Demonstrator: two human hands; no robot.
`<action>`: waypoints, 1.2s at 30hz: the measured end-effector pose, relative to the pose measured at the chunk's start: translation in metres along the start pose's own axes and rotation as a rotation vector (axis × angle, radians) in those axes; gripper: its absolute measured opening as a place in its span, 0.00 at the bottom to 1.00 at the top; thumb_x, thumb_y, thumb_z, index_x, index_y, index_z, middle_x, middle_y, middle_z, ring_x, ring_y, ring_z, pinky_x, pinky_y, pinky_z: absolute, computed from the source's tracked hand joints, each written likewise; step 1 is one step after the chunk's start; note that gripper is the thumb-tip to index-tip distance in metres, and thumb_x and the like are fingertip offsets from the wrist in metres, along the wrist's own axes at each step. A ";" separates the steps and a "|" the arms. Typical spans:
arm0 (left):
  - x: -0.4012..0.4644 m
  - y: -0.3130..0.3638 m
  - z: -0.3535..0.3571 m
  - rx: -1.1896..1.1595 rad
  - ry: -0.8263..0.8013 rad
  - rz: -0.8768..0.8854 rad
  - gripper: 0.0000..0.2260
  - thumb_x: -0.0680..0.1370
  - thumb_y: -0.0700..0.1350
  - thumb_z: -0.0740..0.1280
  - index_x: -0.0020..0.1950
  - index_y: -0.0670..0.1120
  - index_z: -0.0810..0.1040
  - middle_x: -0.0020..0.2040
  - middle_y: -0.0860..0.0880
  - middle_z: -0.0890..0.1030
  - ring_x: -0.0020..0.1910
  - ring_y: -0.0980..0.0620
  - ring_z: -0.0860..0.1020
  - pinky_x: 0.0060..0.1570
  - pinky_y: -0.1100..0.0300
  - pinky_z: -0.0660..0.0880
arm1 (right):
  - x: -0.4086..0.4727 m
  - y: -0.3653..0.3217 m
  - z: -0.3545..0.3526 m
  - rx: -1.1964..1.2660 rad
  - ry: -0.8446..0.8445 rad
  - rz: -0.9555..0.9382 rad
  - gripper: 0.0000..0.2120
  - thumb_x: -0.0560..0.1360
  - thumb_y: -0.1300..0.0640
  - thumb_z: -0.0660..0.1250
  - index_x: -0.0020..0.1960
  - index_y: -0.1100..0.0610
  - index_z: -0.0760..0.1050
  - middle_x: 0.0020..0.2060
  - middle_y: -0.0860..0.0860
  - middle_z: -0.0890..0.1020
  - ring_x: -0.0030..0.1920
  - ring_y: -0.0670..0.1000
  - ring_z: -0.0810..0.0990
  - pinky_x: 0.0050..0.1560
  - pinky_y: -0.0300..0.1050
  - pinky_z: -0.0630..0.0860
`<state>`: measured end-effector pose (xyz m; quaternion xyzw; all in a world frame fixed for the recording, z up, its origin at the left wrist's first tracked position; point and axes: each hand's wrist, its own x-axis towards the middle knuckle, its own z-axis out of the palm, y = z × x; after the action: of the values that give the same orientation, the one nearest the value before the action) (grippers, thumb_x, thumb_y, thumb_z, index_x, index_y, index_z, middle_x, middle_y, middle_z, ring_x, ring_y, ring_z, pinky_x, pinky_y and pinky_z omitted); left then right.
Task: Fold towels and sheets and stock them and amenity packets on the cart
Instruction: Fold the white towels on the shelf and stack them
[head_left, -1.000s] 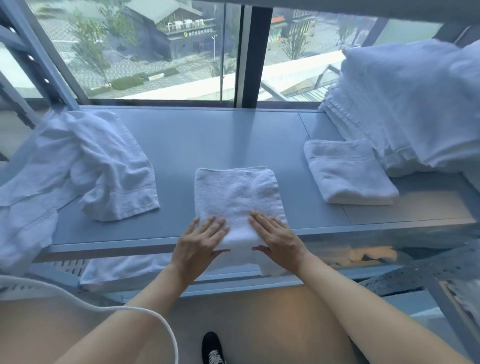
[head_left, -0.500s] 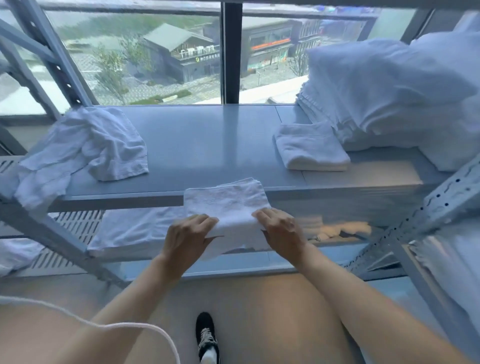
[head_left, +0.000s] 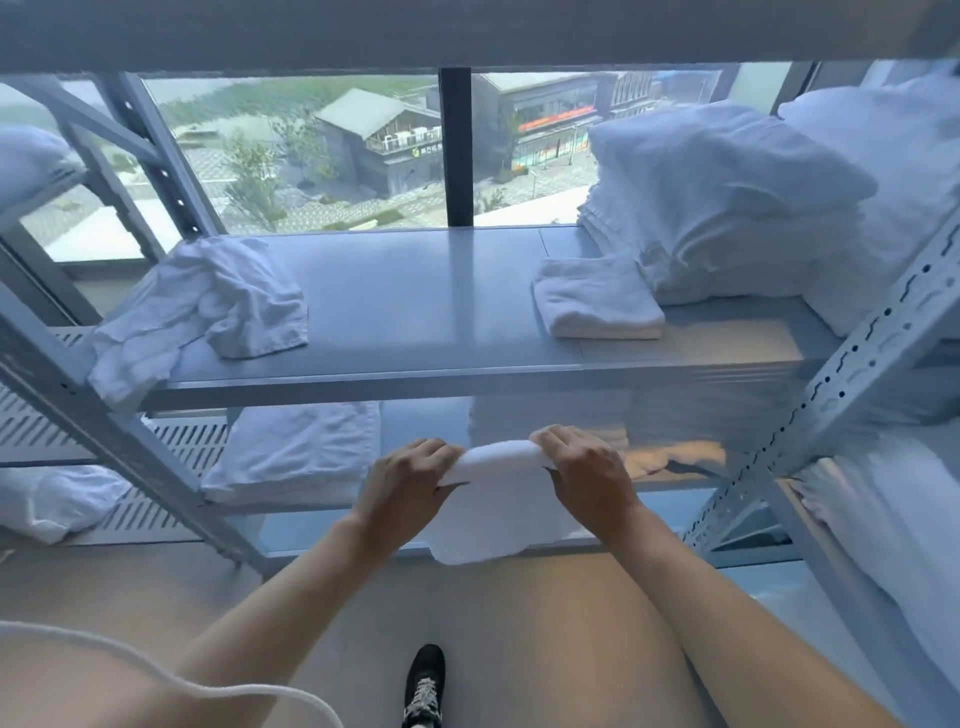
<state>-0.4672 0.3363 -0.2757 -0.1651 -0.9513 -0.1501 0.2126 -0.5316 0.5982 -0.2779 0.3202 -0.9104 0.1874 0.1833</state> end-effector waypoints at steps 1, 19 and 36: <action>0.002 -0.006 -0.001 -0.011 -0.002 -0.003 0.12 0.75 0.48 0.78 0.56 0.49 0.82 0.43 0.51 0.81 0.42 0.44 0.81 0.31 0.54 0.77 | 0.005 0.000 0.002 -0.001 -0.005 -0.001 0.17 0.69 0.72 0.71 0.55 0.57 0.81 0.46 0.52 0.85 0.45 0.58 0.84 0.41 0.47 0.79; 0.107 -0.205 0.027 -0.179 -0.012 -0.112 0.13 0.78 0.40 0.70 0.63 0.48 0.80 0.51 0.50 0.82 0.49 0.44 0.80 0.39 0.52 0.78 | 0.219 0.004 0.100 -0.120 -0.133 0.070 0.15 0.71 0.71 0.66 0.53 0.57 0.80 0.44 0.53 0.82 0.44 0.60 0.80 0.38 0.51 0.75; 0.198 -0.306 0.041 -0.164 0.054 -0.167 0.24 0.76 0.32 0.68 0.70 0.49 0.76 0.66 0.51 0.77 0.60 0.44 0.77 0.50 0.49 0.79 | 0.362 0.054 0.150 -0.197 -0.023 0.177 0.22 0.72 0.68 0.70 0.65 0.63 0.78 0.62 0.59 0.82 0.60 0.63 0.79 0.63 0.57 0.75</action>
<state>-0.7668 0.1249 -0.2865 -0.0978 -0.9402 -0.2492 0.2106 -0.8624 0.3824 -0.2553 0.2212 -0.9510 0.1089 0.1864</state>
